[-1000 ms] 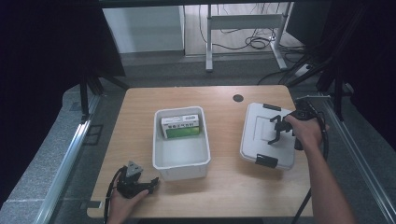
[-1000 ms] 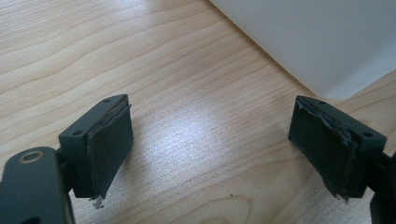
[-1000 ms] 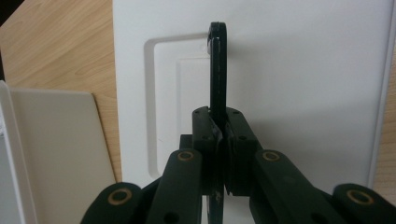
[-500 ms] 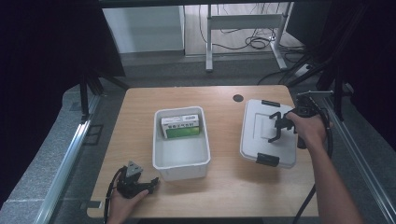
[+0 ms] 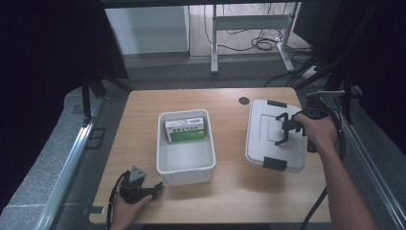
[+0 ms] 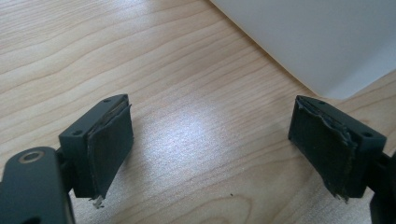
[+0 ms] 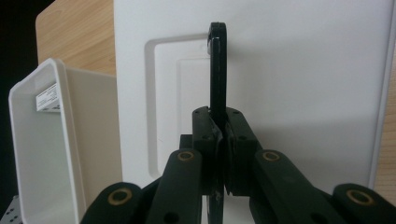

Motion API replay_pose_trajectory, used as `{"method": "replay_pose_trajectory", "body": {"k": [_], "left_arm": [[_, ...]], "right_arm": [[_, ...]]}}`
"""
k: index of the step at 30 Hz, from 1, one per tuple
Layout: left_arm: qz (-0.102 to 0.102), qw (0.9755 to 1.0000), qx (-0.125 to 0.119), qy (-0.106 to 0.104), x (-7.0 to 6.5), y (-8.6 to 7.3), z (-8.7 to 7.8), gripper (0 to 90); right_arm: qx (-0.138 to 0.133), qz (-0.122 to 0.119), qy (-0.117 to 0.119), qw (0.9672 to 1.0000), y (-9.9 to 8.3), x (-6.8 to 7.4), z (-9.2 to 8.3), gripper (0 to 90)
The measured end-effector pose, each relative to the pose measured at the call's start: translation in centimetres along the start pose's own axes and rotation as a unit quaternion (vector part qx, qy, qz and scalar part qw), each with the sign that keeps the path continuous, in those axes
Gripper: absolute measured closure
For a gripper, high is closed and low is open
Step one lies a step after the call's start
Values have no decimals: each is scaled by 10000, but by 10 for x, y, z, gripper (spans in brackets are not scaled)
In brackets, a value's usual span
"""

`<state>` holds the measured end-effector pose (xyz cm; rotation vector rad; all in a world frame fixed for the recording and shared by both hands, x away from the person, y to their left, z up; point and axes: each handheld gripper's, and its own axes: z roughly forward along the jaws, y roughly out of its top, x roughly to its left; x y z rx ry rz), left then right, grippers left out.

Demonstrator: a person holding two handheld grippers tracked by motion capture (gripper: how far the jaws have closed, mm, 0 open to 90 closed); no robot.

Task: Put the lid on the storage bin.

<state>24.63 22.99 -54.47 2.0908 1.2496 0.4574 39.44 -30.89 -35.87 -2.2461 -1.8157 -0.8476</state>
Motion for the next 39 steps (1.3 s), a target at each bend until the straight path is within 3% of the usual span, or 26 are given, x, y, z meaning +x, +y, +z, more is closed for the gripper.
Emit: {"method": "replay_pose_trajectory", "body": {"k": [23,39], "left_arm": [[-1,10000,7,-5,0,0,0,138],[12,10000,31,-4,0,0,0,137]], "right_arm": [[-9,-452,293,9985,-12,54,-23,848],[141,-810,444,9956,-19,102,-16,849]]}}
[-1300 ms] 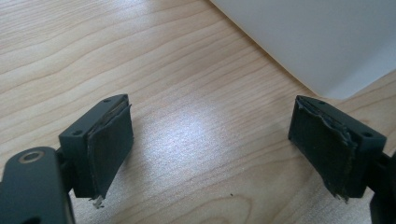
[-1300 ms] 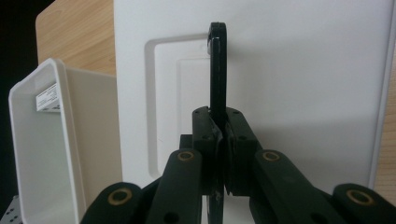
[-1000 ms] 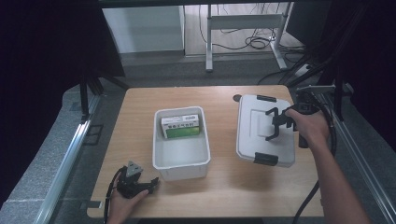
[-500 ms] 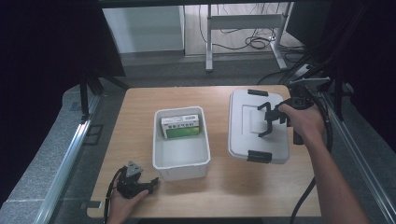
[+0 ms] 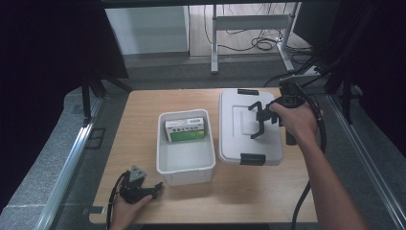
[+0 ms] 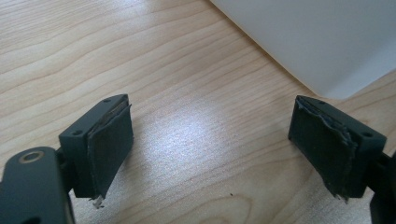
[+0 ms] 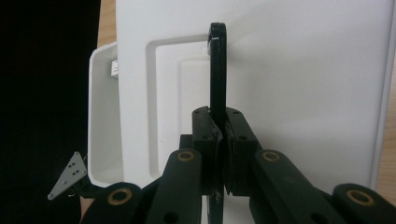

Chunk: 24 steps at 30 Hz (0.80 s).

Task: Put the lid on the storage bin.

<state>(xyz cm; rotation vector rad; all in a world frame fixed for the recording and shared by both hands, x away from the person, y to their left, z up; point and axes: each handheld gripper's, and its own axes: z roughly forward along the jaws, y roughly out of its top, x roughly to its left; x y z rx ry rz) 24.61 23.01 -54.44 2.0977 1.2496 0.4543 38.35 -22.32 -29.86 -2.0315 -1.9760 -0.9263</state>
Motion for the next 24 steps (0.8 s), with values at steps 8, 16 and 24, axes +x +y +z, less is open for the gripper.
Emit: {"method": "replay_pose_trajectory", "body": {"k": [8,16,24], "left_arm": [[11,10000,-7,-1,0,0,0,137],[-1,10000,-24,5,0,0,0,136],[0,10000,-25,3,0,0,0,136]], "right_arm": [[127,-109,46,9998,0,20,16,848],[253,-208,103,9994,2,41,30,848],[343,-312,128,9988,2,59,41,848]]}}
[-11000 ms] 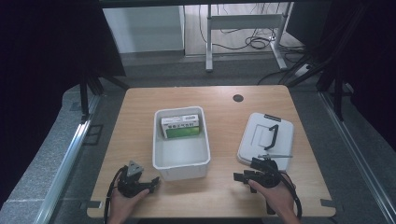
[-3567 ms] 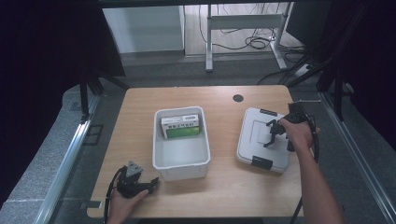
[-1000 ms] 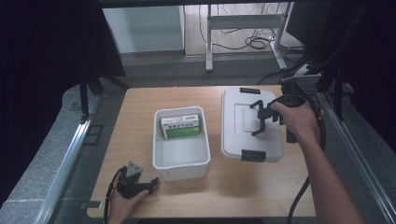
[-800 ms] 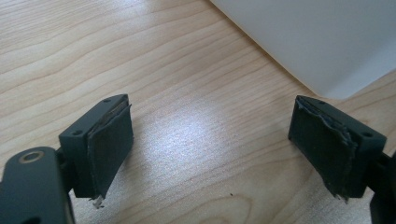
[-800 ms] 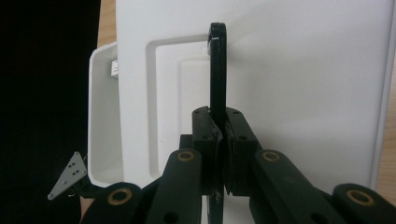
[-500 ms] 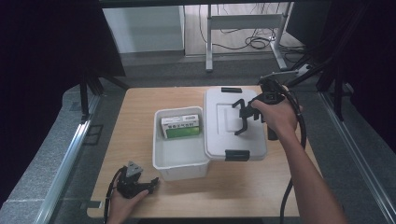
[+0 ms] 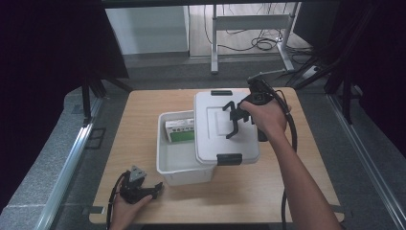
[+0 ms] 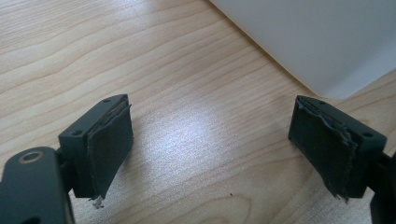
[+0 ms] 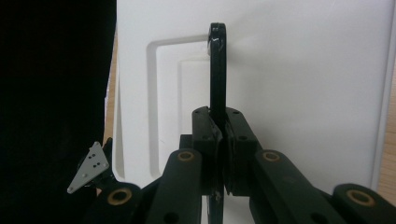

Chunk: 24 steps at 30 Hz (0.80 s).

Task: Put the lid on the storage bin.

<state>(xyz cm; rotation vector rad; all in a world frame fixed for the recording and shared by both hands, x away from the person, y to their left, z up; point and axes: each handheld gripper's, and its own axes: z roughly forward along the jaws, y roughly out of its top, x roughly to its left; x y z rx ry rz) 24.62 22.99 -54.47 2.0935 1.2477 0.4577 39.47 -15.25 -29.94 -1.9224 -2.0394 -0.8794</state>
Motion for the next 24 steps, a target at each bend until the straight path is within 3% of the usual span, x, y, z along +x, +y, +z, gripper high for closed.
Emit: {"method": "replay_pose_trajectory", "body": {"k": [24], "left_arm": [[-3,10000,0,-3,0,0,0,136]], "right_arm": [[248,-134,77,9996,5,39,31,848]]}}
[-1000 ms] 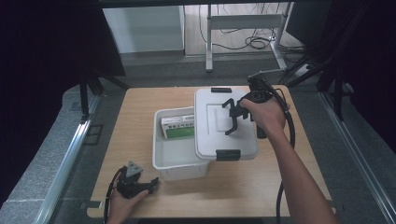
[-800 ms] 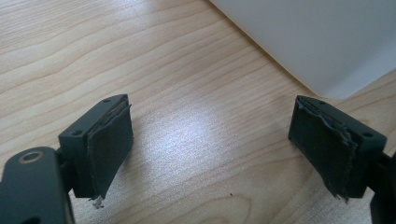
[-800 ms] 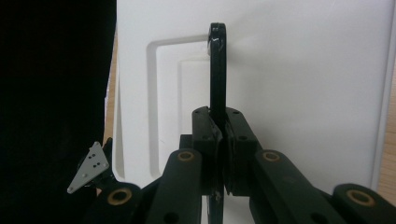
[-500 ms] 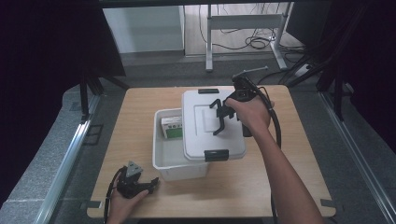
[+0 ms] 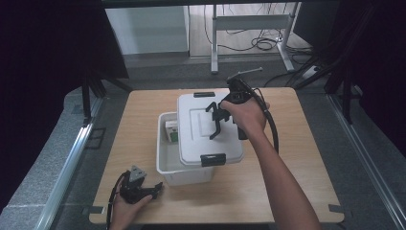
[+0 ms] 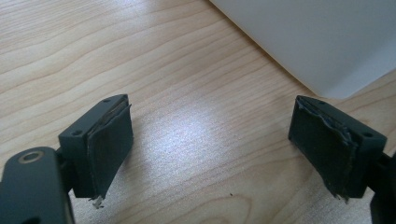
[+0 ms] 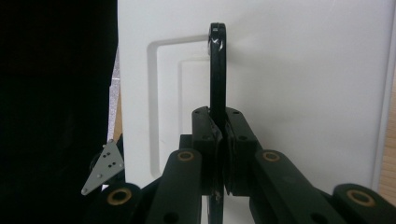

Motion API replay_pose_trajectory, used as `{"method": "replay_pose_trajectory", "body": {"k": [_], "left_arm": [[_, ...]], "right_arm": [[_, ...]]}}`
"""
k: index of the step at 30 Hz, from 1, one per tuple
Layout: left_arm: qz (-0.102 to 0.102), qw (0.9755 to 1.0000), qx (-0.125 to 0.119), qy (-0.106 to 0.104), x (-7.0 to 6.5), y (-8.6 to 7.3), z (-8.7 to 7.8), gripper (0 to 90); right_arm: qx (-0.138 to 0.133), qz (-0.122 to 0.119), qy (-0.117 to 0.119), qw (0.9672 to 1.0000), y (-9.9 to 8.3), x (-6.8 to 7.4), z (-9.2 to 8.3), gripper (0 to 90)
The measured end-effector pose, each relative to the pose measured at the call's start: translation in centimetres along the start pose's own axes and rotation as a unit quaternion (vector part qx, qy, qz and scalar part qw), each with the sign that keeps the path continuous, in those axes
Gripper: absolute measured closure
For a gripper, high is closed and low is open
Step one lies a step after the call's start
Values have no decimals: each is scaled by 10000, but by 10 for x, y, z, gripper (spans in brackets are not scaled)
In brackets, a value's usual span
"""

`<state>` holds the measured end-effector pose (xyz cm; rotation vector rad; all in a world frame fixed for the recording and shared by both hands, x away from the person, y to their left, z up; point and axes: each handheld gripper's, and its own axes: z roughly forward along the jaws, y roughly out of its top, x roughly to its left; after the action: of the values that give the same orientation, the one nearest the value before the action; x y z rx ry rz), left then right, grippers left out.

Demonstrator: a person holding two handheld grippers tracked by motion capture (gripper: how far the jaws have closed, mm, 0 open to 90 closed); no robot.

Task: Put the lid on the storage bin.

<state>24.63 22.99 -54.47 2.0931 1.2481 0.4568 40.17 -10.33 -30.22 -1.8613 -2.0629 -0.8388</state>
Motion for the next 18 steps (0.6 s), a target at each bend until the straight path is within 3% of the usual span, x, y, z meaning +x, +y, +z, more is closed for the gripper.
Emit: {"method": "replay_pose_trajectory", "body": {"k": [18], "left_arm": [[5,10000,3,-2,0,0,0,136]], "right_arm": [[186,-168,49,9997,4,34,23,848]]}}
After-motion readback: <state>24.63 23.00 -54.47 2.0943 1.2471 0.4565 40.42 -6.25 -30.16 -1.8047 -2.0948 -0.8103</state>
